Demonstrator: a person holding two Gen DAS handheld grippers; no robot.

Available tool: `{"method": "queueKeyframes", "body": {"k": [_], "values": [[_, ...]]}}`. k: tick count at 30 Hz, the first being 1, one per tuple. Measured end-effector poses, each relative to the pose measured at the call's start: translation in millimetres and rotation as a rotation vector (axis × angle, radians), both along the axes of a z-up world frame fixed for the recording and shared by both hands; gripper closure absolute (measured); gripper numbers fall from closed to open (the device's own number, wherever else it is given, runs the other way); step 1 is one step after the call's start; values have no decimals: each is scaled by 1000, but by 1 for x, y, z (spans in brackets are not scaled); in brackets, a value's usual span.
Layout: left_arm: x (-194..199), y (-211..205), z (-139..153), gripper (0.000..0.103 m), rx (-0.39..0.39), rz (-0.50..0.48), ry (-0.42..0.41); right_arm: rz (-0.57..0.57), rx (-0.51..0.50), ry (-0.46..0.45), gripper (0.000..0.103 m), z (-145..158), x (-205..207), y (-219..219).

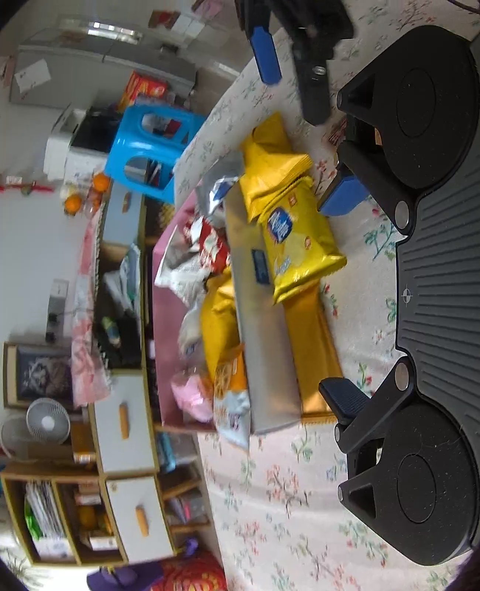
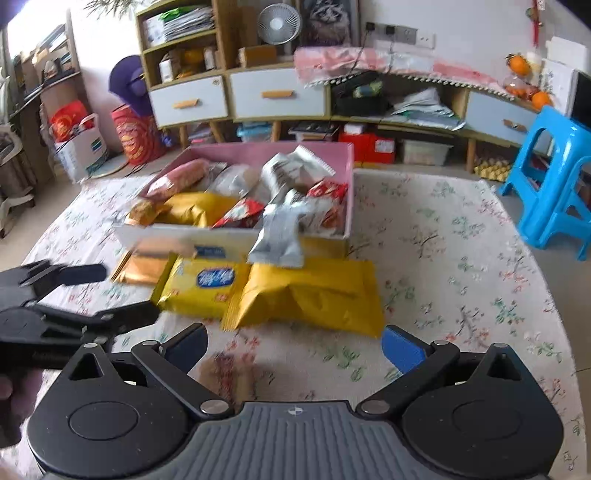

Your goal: Organize snacks

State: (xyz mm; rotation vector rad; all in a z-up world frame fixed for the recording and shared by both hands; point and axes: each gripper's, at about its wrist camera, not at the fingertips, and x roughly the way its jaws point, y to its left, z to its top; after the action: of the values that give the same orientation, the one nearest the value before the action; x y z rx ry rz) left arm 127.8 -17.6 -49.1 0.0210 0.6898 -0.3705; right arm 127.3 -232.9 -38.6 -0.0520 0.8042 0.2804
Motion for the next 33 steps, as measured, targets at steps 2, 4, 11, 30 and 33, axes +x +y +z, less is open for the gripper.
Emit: {"method": "queueKeyframes", "body": {"k": [2,4,11,30,33], "values": [[1,-2,-1,21,-13,-22,15,35,6,21,12,-3,-4,3],[1,-4,-4,29,-43,-37,35,74,12,42,16,-7,-7,8],[4,-3,-16,64,-195,19,112,137,-24,84,48,-26,-19,25],[7,24,-22,103,-365,191,211,141,-38,35,78,-24,-24,38],[1,35,-22,103,-368,216,236,132,-38,40,78,-23,-23,35]]}}
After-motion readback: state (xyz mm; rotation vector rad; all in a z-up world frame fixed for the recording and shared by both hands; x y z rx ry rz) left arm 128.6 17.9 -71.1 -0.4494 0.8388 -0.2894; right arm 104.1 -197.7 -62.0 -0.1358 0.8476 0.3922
